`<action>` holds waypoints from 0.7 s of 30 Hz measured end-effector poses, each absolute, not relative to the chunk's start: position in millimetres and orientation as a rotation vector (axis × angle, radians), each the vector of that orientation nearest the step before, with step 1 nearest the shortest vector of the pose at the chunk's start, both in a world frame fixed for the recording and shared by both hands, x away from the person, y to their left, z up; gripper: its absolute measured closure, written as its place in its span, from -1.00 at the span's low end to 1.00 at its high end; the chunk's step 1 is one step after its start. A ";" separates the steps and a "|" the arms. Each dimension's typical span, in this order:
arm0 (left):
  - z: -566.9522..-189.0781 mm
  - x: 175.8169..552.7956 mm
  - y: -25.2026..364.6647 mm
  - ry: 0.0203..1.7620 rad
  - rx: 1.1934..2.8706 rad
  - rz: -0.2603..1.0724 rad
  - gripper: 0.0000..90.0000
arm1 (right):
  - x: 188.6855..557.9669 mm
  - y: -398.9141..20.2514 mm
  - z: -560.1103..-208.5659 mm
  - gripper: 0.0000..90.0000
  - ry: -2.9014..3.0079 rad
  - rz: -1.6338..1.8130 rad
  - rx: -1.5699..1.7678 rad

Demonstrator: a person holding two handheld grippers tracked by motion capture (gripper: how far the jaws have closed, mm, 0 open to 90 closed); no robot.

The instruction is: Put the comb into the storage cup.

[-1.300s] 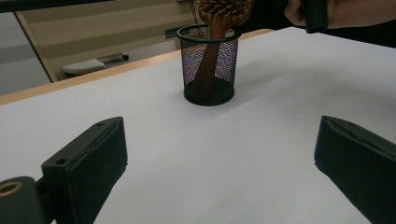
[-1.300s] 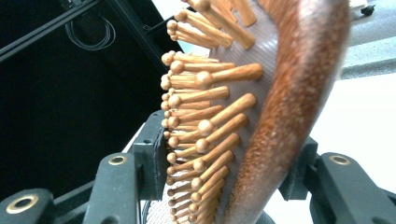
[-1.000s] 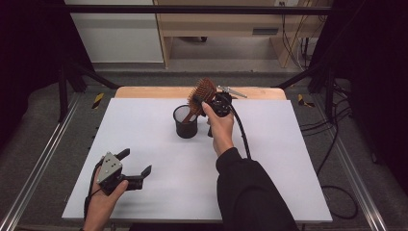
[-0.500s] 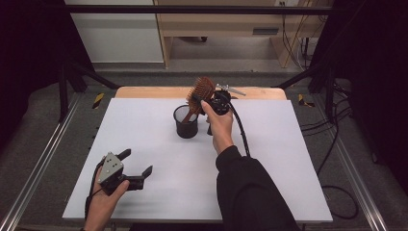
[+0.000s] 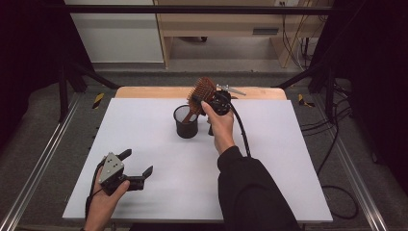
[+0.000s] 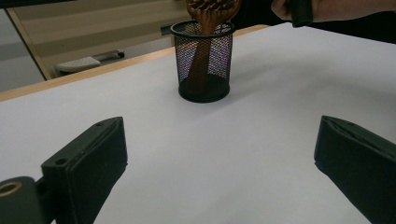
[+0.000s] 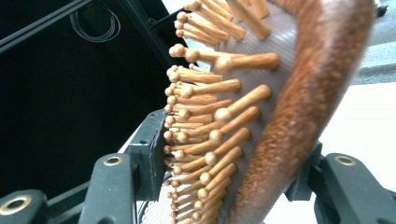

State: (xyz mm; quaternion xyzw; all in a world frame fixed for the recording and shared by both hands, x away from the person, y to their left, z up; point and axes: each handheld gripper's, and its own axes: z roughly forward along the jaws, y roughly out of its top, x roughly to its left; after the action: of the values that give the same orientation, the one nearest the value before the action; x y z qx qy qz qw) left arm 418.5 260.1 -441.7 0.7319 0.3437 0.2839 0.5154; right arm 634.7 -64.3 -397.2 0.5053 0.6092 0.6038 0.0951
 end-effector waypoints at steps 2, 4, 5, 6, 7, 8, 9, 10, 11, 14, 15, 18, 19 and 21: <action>-441.8 418.5 260.0 0.825 1.759 0.682 -0.94 | 634.5 -64.4 -396.9 -0.05 1.807 1.789 1.501; -441.8 418.6 259.9 0.825 1.760 0.681 -0.94 | 634.5 -64.4 -396.8 -0.05 1.811 1.784 1.498; -441.9 418.6 259.9 0.826 1.761 0.680 -0.94 | 634.4 -64.4 -396.8 -0.06 1.812 1.783 1.497; -441.9 418.6 259.9 0.826 1.762 0.680 -0.94 | 634.4 -64.6 -396.8 -0.07 1.813 1.782 1.497; -441.9 418.6 259.9 0.826 1.762 0.680 -0.94 | 634.4 -64.7 -396.9 -0.08 1.812 1.781 1.496; -441.9 418.6 259.9 0.826 1.762 0.681 -0.94 | 634.3 -64.5 -396.6 -0.09 1.813 1.784 1.497; -441.9 418.6 259.9 0.826 1.762 0.680 -0.94 | 634.2 -64.4 -396.5 -0.11 1.814 1.784 1.496; -441.9 418.6 259.9 0.826 1.762 0.680 -0.94 | 634.0 -64.1 -396.3 -0.12 1.814 1.784 1.496; -441.9 418.5 259.8 0.826 1.763 0.680 -0.94 | 634.0 -63.9 -396.3 -0.13 1.814 1.784 1.496; -441.9 418.4 259.6 0.825 1.762 0.680 -0.94 | 633.6 -63.4 -396.1 -0.16 1.817 1.780 1.492; -441.9 418.5 259.6 0.825 1.763 0.680 -0.94 | 633.5 -63.3 -396.0 -0.18 1.818 1.781 1.490; -441.9 418.5 259.7 0.825 1.763 0.680 -0.94 | 633.3 -62.9 -395.7 -0.21 1.822 1.779 1.490; -441.9 418.5 259.7 0.825 1.763 0.680 -0.94 | 633.4 -62.9 -395.7 -0.21 1.822 1.777 1.486; -441.8 418.5 259.7 0.825 1.763 0.680 -0.94 | 633.2 -62.4 -395.5 -0.23 1.822 1.777 1.487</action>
State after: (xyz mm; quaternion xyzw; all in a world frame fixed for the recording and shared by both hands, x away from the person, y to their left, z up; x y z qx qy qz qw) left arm 418.5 259.7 -441.8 0.7333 0.3432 0.2830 0.5141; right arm 633.2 -62.4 -395.5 0.5020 0.6154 0.5999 0.0969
